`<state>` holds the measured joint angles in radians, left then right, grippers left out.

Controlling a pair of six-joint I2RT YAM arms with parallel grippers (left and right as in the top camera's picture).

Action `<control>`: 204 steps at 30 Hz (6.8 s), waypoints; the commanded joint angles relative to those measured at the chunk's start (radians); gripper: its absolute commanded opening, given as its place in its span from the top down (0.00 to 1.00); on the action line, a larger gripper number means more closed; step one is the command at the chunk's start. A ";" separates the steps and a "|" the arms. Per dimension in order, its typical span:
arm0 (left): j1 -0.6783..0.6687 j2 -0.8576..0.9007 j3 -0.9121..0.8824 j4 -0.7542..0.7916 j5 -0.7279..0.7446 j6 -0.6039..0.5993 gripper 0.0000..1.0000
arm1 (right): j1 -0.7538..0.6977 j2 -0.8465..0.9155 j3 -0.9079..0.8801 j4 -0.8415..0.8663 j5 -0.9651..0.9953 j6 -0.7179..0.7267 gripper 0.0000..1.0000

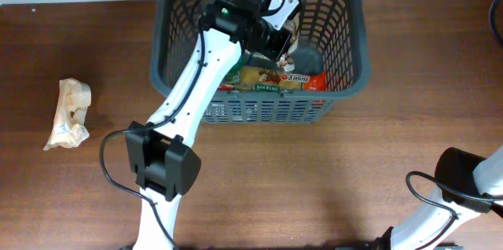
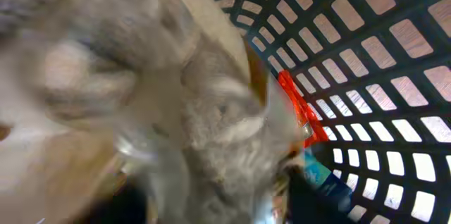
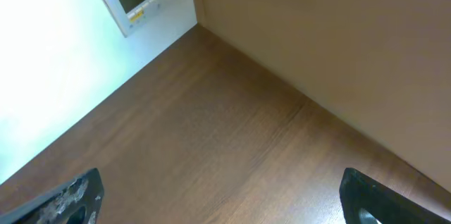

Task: Pack container
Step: 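Carry the wrapper over the basket and release it inside, then move the left gripper back to the second paper wrapper on the left, then grasp the second paper wrapper with the left gripper and lift it, then carry the wrapper over the basket, release it, and withdraw left gripper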

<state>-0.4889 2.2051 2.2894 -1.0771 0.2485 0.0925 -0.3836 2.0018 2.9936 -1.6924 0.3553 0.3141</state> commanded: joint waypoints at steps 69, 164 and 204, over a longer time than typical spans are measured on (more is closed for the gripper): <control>1.033 -0.167 -0.593 -0.009 -0.307 0.093 0.01 | -0.003 0.002 0.000 -0.006 0.016 0.006 0.01; 0.017 -0.105 -0.050 0.014 0.069 0.276 0.85 | -0.003 0.002 0.000 -0.006 0.016 0.006 0.01; 0.459 -0.193 0.618 -0.382 -0.843 -0.234 0.01 | -0.003 0.002 0.000 -0.006 0.016 0.006 0.01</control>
<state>-0.0330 2.0186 2.8979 -1.4551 -0.5842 -0.1253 -0.3836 2.0018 2.9936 -1.6924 0.3553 0.3141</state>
